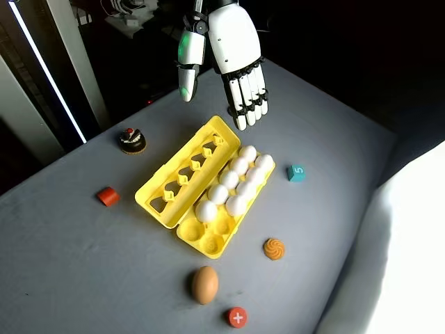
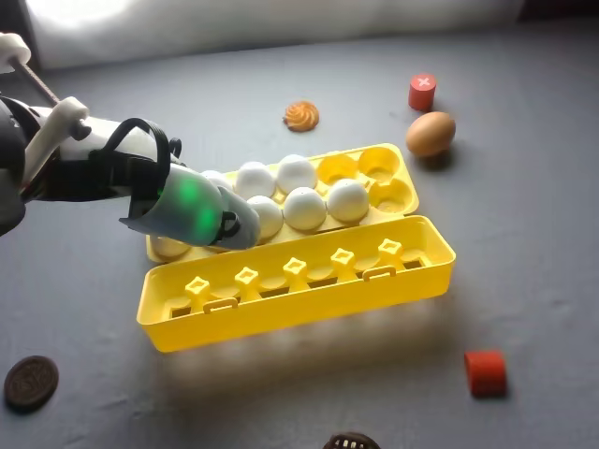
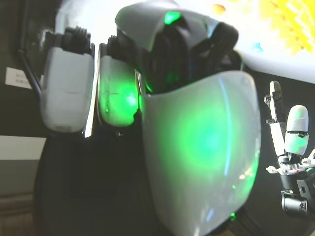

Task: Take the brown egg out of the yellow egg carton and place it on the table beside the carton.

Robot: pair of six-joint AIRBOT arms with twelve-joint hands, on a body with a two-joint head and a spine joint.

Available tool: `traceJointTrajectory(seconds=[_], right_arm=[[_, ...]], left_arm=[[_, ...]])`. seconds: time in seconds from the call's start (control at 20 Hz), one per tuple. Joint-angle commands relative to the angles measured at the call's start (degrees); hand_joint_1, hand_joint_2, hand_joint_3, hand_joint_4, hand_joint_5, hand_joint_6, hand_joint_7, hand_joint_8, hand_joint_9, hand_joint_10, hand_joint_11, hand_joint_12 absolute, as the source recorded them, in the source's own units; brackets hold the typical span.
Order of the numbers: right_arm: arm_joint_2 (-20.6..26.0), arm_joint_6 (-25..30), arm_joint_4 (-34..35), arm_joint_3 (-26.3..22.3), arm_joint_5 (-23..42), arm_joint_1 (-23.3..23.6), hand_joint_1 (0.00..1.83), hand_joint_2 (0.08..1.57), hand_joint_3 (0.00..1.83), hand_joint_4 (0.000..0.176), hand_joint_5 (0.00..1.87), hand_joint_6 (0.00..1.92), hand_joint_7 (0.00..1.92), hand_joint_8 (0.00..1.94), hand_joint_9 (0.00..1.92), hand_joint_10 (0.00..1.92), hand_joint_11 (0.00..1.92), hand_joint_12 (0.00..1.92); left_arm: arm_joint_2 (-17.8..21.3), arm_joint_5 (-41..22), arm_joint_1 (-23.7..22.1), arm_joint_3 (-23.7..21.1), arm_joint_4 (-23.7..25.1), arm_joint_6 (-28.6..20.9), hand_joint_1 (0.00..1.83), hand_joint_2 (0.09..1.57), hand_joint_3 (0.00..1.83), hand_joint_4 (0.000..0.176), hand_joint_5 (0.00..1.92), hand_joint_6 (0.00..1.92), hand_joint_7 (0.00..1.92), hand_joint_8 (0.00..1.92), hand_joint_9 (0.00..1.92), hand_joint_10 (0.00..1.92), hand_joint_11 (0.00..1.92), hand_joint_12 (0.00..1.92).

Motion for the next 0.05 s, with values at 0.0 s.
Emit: traceJointTrajectory(seconds=[0.0], right_arm=[[0.1,-0.3,-1.7,0.2,4.2,1.1,1.75,0.58,1.27,0.001,1.48,1.92,1.55,1.94,1.59,1.92,1.61,1.92]], left_arm=[[0.2,-1.8,-0.5,0.0,3.5,-0.2,0.0,1.22,0.0,0.0,0.03,0.0,0.0,0.0,0.0,0.0,0.0,0.0]])
